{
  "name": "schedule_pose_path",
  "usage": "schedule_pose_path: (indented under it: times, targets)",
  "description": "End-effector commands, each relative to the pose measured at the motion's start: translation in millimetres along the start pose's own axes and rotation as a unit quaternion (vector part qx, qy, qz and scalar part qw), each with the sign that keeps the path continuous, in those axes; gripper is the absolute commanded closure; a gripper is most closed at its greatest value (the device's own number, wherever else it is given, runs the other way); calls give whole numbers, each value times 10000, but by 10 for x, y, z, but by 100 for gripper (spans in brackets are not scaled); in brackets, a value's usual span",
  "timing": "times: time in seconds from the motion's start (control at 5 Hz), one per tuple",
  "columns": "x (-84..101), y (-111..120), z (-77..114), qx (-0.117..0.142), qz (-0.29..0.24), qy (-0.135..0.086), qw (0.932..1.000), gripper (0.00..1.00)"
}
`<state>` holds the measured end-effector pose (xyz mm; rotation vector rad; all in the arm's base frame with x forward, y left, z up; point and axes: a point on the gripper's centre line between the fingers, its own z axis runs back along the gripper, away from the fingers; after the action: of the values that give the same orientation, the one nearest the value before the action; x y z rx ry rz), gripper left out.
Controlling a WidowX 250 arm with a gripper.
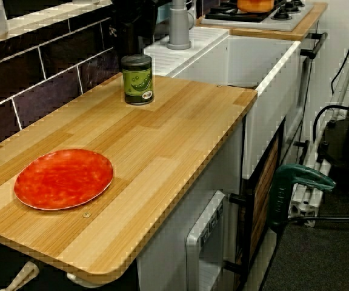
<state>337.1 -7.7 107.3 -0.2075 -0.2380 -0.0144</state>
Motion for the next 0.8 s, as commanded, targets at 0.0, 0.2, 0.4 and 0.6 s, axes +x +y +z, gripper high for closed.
schedule_pose_path:
  times: [0.0,0.2,0.4,0.6]
  targets:
    - [313,29,89,-28,-82,-353,9993,0]
    - [323,129,-62,-10,-75,-313,9995,0]
    - [195,124,-181,108,-109,-354,9993,0]
    - [108,106,-246,142,-9,-313,9994,0]
